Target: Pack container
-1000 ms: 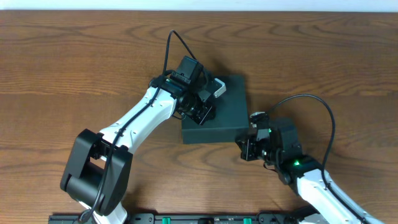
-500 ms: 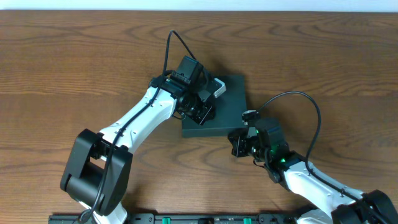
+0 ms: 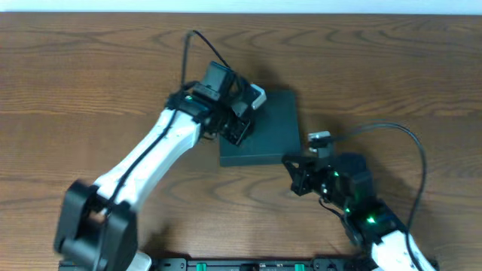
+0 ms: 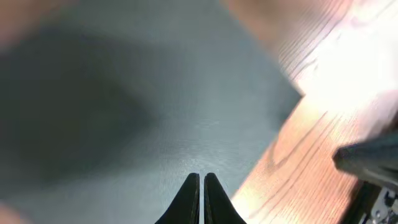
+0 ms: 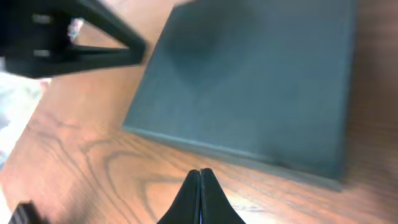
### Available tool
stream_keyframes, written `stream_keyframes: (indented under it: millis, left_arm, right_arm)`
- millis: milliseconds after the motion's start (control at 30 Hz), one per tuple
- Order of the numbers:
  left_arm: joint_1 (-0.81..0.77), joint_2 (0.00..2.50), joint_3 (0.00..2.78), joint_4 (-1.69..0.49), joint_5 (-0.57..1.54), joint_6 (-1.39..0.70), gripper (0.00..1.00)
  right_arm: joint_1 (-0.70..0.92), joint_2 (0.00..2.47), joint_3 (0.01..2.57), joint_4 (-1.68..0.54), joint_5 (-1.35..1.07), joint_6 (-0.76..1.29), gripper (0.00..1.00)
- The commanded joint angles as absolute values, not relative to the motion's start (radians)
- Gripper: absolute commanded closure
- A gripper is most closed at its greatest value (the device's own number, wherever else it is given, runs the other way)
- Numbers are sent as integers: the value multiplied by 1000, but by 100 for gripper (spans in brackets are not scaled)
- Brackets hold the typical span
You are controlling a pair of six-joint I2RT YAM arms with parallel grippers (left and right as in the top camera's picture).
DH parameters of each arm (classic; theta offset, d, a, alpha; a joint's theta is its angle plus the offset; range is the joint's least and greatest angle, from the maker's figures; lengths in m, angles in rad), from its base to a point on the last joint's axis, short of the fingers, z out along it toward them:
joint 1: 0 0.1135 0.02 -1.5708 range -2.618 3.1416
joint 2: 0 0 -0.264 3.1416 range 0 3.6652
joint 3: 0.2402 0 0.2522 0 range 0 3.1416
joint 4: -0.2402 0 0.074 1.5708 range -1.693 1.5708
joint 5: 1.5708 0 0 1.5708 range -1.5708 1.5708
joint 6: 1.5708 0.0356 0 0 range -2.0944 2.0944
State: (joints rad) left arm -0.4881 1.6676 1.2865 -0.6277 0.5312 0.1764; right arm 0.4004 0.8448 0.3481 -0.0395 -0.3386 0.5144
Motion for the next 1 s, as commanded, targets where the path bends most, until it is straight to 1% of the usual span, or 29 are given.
stream_keyframes:
  millis: [0,133,233,300,367,433,567,800,833,867,900,933,967]
  left_arm:
    - [-474,1577,1288,-632,509,167,94]
    - [-409,1516,1288,-645,446,109,94]
    - [-290,1454,1288,-690,560,111,94]
    - [-229,1411,1288,-734,577,118,94]
    - [-178,1355,1288,-799,573,159,94]
    - [-135,1280,1285,-876,567,198,94]
    - [-105,1161,1250,-927,566,227,94]
    - [-103,984,1032,-844,562,227,94]
    - [-103,978,1010,-830,562,220,94]
    - [-103,978,994,-820,562,215,94]
    - [-103,981,982,-813,561,202,80]
    - [-103,986,977,-810,561,192,57]
    - [-103,992,975,-809,561,186,5]
  right_arm:
    - [359,774,346,-95,-257,496,98]
    - [262,738,346,-141,-255,481,99]
    - [140,737,369,-153,-366,456,99]
    - [74,737,399,-186,-450,398,99]
    - [16,736,450,-265,-507,329,99]
    - [-30,736,536,-424,-505,231,99]
    - [-43,712,616,-550,-506,140,98]
    - [-43,620,625,-648,-474,115,98]
    - [-43,620,625,-655,-474,115,77]
    - [-43,620,625,-661,-475,115,28]
    - [-43,620,625,-666,-475,115,1]
    - [-43,620,625,-670,-475,115,1]
    - [-43,621,625,-676,-475,117,1]
